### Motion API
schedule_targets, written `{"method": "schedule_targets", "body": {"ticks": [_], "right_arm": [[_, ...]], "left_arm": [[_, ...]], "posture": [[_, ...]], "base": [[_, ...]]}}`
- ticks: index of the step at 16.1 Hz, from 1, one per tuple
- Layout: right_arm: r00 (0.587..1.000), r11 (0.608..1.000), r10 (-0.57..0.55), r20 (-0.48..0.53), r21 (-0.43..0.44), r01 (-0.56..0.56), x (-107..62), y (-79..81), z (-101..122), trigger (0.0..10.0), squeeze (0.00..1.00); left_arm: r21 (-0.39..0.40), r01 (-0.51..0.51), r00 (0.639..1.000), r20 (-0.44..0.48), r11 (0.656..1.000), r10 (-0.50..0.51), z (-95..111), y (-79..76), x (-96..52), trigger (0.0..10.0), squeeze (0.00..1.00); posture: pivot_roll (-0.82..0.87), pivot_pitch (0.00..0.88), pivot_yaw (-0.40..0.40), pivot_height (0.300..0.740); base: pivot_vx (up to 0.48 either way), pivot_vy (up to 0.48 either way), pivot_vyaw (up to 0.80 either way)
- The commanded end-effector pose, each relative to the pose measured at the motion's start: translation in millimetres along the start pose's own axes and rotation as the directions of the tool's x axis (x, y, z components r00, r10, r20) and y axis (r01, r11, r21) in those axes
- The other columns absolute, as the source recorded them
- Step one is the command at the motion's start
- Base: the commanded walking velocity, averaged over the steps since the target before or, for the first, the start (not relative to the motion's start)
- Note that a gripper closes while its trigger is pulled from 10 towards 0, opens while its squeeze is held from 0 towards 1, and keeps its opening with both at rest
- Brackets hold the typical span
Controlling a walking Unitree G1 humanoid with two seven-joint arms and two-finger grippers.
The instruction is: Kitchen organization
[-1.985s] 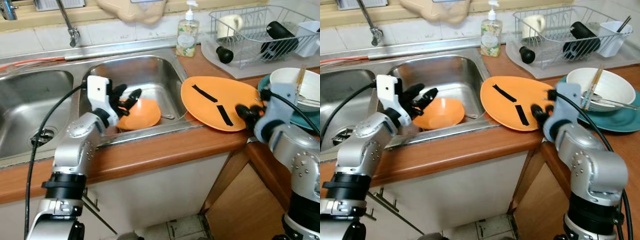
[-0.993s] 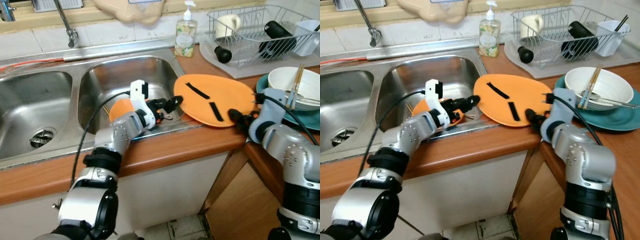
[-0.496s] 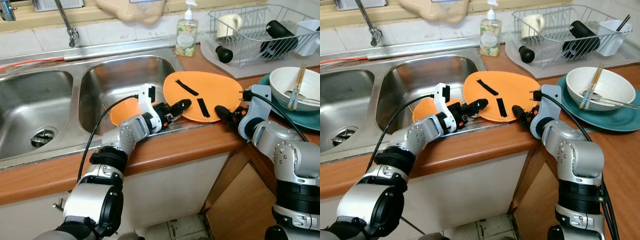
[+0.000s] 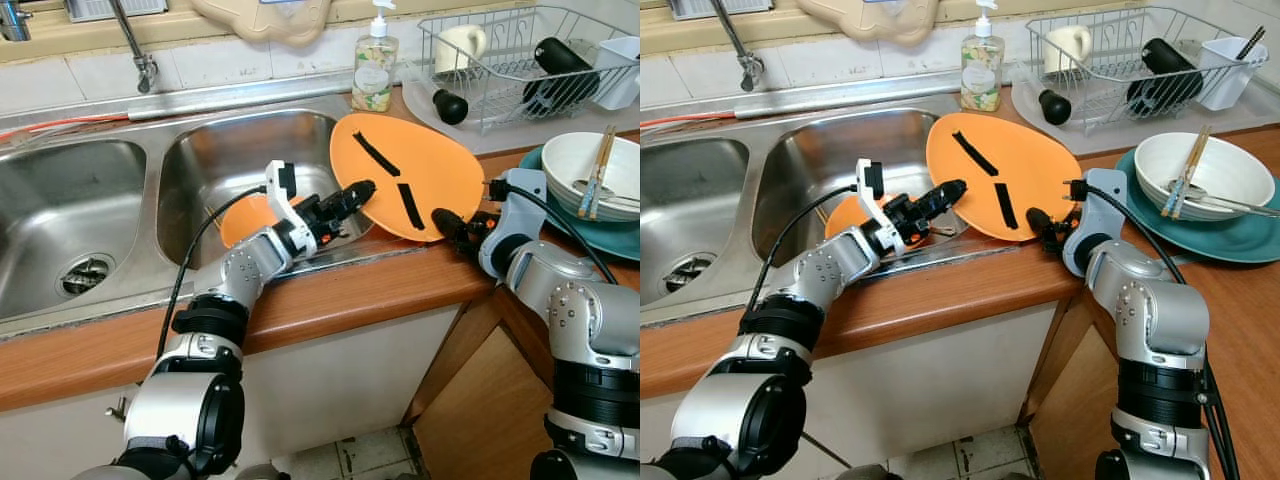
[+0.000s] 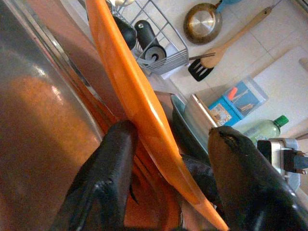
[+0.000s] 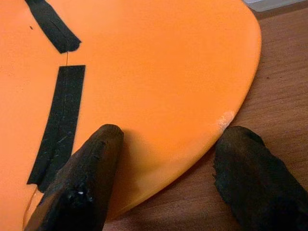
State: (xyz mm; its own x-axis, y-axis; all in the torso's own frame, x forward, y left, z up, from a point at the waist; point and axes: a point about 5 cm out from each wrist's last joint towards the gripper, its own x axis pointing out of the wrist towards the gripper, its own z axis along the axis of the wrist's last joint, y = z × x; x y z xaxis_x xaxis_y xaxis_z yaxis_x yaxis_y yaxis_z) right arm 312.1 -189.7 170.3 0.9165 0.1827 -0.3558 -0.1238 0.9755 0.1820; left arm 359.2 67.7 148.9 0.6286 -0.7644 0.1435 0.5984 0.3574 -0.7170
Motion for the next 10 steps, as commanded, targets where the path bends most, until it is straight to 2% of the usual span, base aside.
{"method": "schedule_targets", "body": {"ticks": [1,10], "right_arm": [[0.999,1.0,0.026,0.026,-0.013,-0.026,1.7,5.7,7,10.0,0.0],[0.995,0.998,0.033,0.09,-0.05,-0.029,-0.6,12.1,20,10.0,0.0]], "left_arm": [[0.023,0.054,0.998,0.018,0.998,-0.055,7,-8.8,3.3,0.0,0.0],[0.033,0.017,1.0,0.013,0.999,-0.018,8,-6.1,1.1,0.0,0.0]], "posture": [[-0.07,0.0,0.085,0.74],[-0.07,0.0,0.092,0.74]], "base": [[0.0,0.0,0.0],[0.0,0.0,0.0]]}}
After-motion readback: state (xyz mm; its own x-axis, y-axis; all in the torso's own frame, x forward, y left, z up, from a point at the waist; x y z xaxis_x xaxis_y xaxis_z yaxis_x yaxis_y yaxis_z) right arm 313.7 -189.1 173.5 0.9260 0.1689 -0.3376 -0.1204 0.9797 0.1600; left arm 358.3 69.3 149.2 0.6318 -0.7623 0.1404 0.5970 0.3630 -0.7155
